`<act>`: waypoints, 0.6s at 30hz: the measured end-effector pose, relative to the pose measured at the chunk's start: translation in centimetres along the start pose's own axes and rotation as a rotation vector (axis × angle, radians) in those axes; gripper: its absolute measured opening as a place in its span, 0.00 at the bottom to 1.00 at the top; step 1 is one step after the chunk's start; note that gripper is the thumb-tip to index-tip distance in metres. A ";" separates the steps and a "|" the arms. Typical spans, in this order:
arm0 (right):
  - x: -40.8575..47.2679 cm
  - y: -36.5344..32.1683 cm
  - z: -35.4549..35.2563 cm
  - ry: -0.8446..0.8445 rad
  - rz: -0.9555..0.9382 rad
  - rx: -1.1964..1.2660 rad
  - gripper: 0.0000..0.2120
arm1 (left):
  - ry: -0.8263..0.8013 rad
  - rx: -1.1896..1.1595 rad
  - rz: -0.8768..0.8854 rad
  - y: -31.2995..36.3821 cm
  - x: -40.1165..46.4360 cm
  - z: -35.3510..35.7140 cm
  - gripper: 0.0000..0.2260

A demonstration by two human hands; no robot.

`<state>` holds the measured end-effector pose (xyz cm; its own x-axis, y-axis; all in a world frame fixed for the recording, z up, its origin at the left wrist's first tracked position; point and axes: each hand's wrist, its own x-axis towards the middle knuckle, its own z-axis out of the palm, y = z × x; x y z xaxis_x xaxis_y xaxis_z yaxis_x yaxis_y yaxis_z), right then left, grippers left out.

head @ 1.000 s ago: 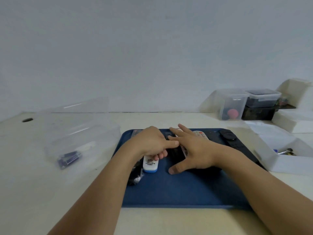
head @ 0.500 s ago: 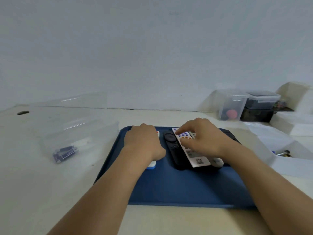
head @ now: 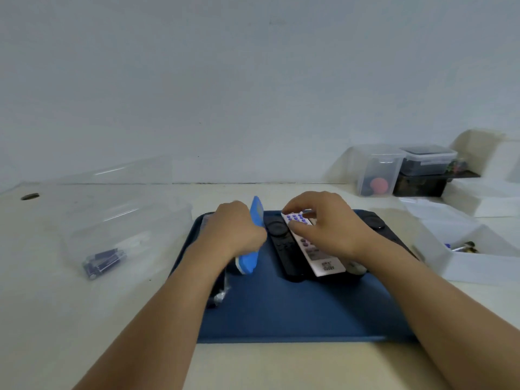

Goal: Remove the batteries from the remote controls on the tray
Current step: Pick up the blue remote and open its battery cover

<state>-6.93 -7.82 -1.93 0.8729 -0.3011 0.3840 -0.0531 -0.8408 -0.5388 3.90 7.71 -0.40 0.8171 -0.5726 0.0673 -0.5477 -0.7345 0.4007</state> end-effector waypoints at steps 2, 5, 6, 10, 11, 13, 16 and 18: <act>0.0 -0.6 -0.4 0.089 0.071 0.237 0.09 | -0.050 -0.593 0.019 -0.1 0.3 -1.2 0.06; 0.2 -1.7 -1.1 0.116 0.238 0.699 0.11 | -0.213 -1.466 0.046 1.4 -0.7 -2.2 0.09; 0.1 -2.1 -1.1 0.070 0.293 0.829 0.13 | -0.227 -1.514 0.059 1.8 -1.0 -1.7 0.10; -0.1 -2.6 -0.9 -0.047 0.292 0.972 0.22 | -0.136 -1.323 0.135 3.3 -0.8 0.7 0.11; 0.0 -2.5 -0.8 -0.043 0.277 0.964 0.23 | -0.145 -1.316 0.150 3.3 -0.6 1.1 0.10; 0.2 -2.2 -0.9 0.005 0.292 0.941 0.22 | -0.171 -1.295 0.185 3.3 -0.4 1.6 0.09; 0.4 -1.8 -1.0 0.065 0.345 0.949 0.19 | -0.195 -1.251 0.221 3.1 -0.1 1.9 0.09; 0.4 -1.6 -0.9 0.070 0.357 0.942 0.18 | -0.190 -1.228 0.227 3.2 -0.1 2.1 0.09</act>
<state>-6.92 -6.99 -0.19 0.8490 -0.5165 0.1115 0.1257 -0.0075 -0.9920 1.73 4.64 -1.04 0.6320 -0.7594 0.1547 -0.0608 0.1504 0.9867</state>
